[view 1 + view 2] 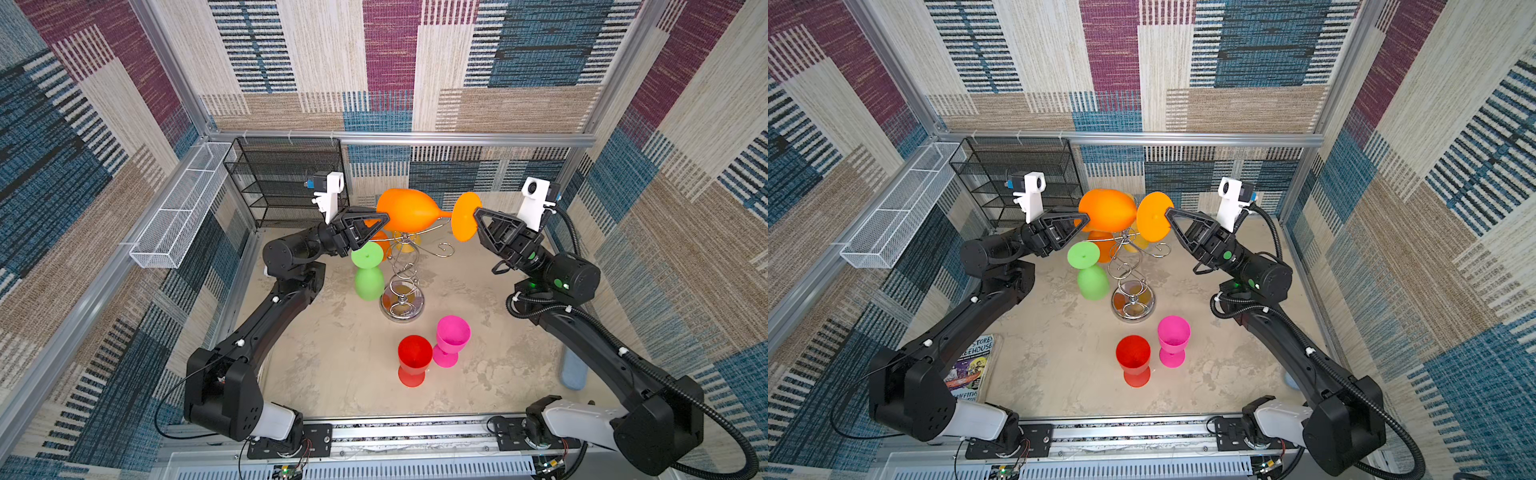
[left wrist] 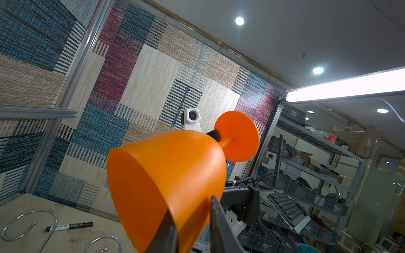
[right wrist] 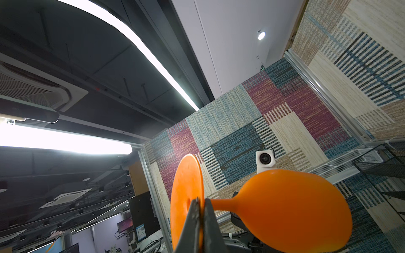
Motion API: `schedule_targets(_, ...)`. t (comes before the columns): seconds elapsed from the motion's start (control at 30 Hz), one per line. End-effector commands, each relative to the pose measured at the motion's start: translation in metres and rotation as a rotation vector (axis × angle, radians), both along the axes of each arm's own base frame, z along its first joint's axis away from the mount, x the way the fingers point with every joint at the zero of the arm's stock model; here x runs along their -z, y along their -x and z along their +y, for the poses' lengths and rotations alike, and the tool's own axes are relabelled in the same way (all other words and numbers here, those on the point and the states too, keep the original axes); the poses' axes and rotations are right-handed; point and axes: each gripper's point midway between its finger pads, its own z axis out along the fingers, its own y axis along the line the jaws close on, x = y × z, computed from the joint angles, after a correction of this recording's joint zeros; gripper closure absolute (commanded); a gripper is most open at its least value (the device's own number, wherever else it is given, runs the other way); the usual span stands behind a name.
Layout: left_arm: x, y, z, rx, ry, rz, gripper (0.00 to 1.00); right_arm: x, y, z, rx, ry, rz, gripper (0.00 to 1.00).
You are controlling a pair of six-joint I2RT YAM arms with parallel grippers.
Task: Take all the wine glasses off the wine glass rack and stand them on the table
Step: 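Grasp the orange glass bowl with the left gripper and open the right gripper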
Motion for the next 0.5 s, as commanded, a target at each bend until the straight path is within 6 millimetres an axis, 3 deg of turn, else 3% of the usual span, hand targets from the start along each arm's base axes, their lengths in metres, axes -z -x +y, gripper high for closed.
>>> schedule_targets(0.0, -0.007, 0.015, 0.001, 0.032, 0.006, -0.056, 0.80, 0.023, -0.014, 0.013, -0.008, 0.100, 0.061, 0.85)
schedule_targets(0.2, -0.009, 0.020, 0.002, 0.040, 0.006, -0.068, 0.86, 0.032, -0.027, 0.009, 0.013, 0.112, 0.102, 0.65)
schedule_targets(0.47, -0.010, 0.027, 0.003, 0.053, -0.010, -0.088, 0.96, 0.041, -0.043, 0.005, 0.044, 0.130, 0.143, 0.51)
